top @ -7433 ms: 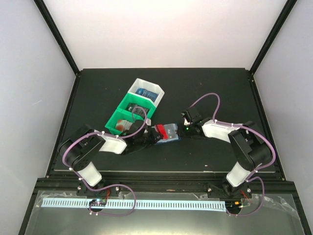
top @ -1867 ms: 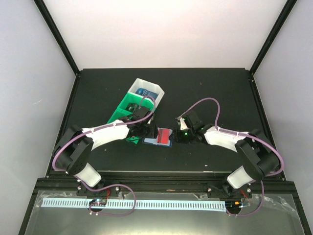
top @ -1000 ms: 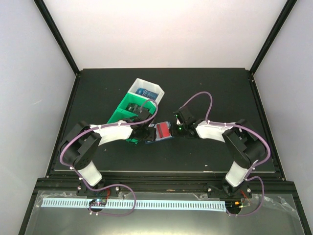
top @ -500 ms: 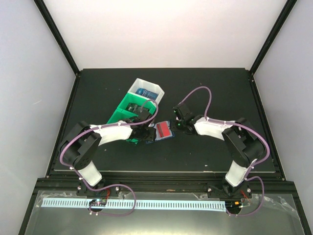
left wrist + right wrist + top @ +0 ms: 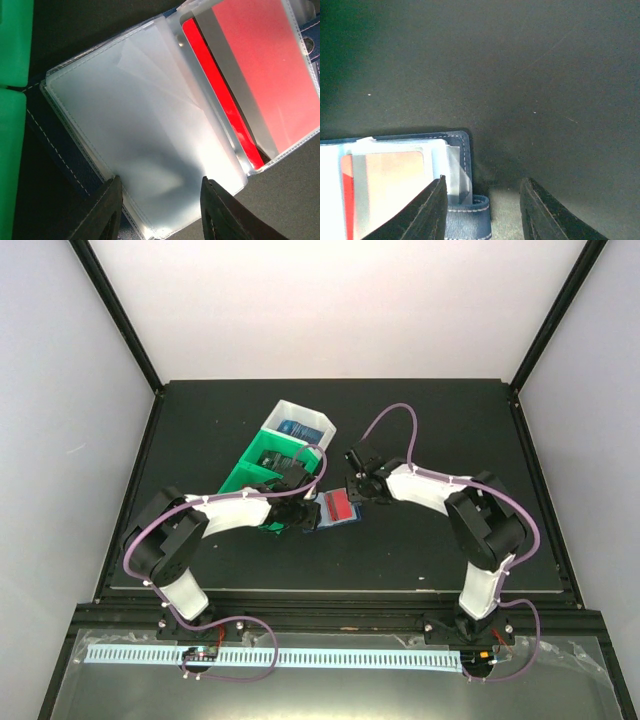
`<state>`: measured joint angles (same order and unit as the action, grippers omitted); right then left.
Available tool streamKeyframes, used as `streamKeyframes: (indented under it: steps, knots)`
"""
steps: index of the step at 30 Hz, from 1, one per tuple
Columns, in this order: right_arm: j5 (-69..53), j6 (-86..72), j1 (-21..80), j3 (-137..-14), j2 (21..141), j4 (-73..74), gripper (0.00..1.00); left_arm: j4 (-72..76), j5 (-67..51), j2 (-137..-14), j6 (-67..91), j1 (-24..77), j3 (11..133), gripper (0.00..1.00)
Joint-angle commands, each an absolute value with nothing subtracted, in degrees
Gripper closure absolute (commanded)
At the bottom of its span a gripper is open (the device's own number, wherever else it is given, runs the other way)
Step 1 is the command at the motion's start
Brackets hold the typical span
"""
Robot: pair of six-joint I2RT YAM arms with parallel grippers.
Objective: Put the credit cards into the card holder
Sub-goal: Adjust the card holder at the center of the board.
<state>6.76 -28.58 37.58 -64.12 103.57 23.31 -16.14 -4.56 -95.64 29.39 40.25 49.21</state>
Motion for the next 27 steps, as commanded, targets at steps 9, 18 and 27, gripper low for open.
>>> streamKeyframes:
  steps: [9,18,27]
  knots:
    - [9.19,-25.24,38.23,-67.74,108.73,31.37,0.58,-18.69,-6.08,-99.69,32.3,41.44,47.25,0.58]
    - [15.78,-23.37,36.46,-56.21,101.24,34.98,0.58,-20.63,-3.76,-102.88,40.13,42.13,47.64,0.61]
    - [11.04,-23.23,35.94,-55.36,93.23,32.38,0.58,-21.85,-1.56,-104.08,40.58,43.37,48.24,0.63]
